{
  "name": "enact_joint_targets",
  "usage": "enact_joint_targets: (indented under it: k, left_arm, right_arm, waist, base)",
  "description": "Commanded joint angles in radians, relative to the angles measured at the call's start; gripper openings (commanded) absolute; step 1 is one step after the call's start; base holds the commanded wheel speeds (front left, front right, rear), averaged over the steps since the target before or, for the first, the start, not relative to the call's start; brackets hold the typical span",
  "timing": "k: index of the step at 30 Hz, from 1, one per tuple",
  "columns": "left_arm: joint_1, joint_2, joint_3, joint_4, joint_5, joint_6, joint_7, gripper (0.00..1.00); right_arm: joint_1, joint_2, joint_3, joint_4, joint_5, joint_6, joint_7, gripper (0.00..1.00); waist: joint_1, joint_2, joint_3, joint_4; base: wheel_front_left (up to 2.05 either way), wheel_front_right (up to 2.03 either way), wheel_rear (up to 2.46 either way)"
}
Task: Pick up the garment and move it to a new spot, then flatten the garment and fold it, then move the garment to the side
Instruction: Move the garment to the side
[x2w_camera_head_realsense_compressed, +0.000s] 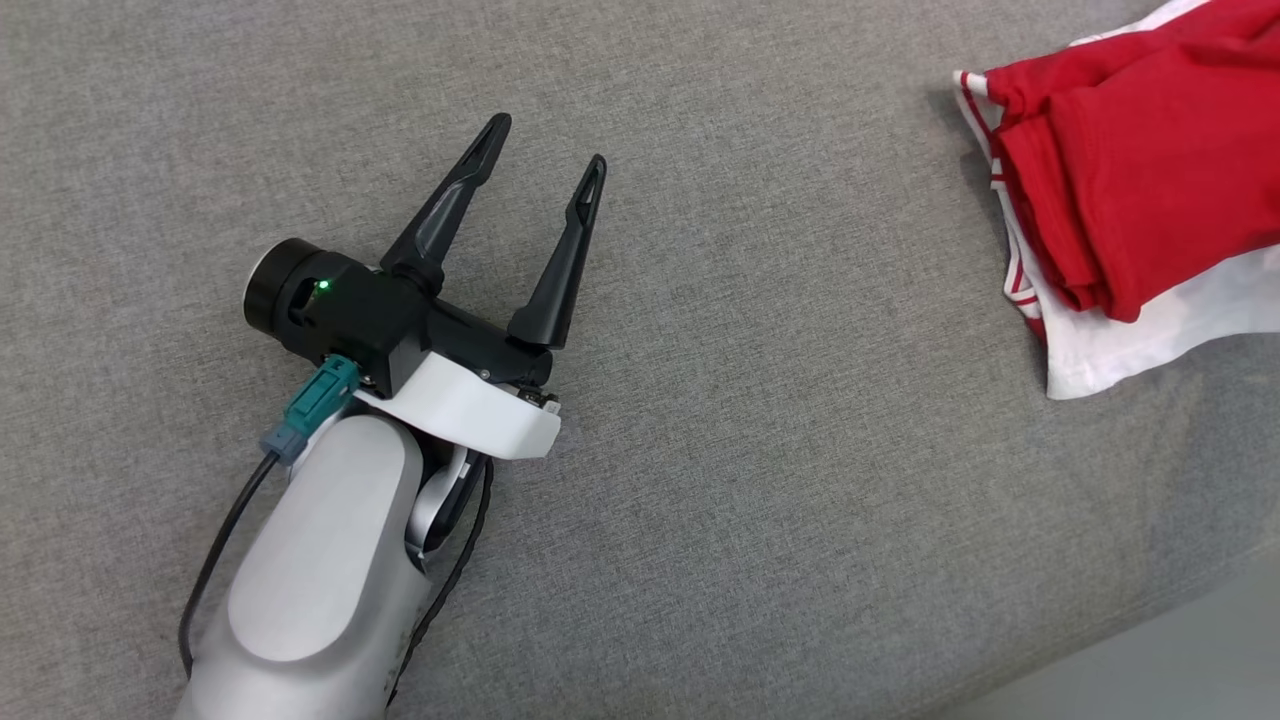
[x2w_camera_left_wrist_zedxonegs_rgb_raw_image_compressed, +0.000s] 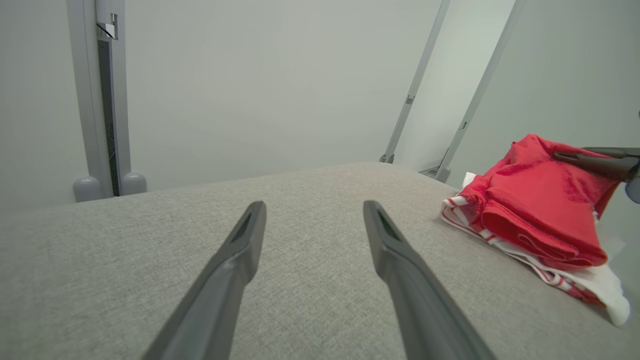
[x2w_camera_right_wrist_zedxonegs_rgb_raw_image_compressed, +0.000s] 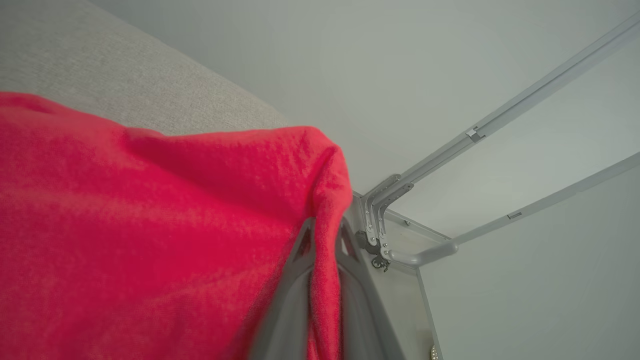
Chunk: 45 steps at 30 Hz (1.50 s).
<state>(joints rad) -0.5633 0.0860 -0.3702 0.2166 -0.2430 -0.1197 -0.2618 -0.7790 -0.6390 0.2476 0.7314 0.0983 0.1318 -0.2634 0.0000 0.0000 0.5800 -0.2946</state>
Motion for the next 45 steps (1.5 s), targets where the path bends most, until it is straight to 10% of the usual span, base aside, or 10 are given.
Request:
enact_joint_targets:
  k: [1, 11, 13, 28, 45]
  left_arm:
    - [-0.013, 0.008, 0.001, -0.003, 0.006, -0.004, -0.004, 1.00]
    - [0.020, -0.005, 0.024, -0.015, -0.003, -0.009, -0.004, 1.00]
    - [0.023, -0.010, 0.026, -0.016, -0.003, -0.009, -0.004, 1.00]
    - [0.093, -0.032, 0.089, -0.036, -0.050, -0.006, -0.004, 1.00]
    - [0.288, -0.034, 0.164, -0.120, -0.086, 0.054, -0.004, 1.00]
  right_arm:
    - [-0.006, 0.006, -0.019, 0.006, -0.001, -0.002, -0.001, 0.00]
    - [0.001, 0.069, -0.184, 0.058, 0.081, -0.002, -0.001, 0.00]
    - [0.003, 0.069, -0.192, 0.070, 0.078, -0.002, -0.001, 1.00]
    - [0.086, 0.143, -0.194, -0.141, 0.115, -0.002, -0.001, 1.00]
    - [0.397, 0.422, -0.227, -0.474, 0.210, -0.002, -0.001, 1.00]
  waist:
    - [0.0000, 0.0000, 0.005, -0.006]
    - [0.0000, 0.0000, -0.004, 0.011]
    - [0.0000, 0.0000, -0.006, 0.020]
    - [0.0000, 0.0000, -0.154, 0.121]
    - [0.0000, 0.0000, -0.343, 0.276]
  base:
    - [0.00, 0.00, 0.00]
    - [0.00, 0.00, 0.00]
    - [0.00, 0.00, 0.00]
    - [0.00, 0.00, 0.00]
    - [0.00, 0.00, 0.00]
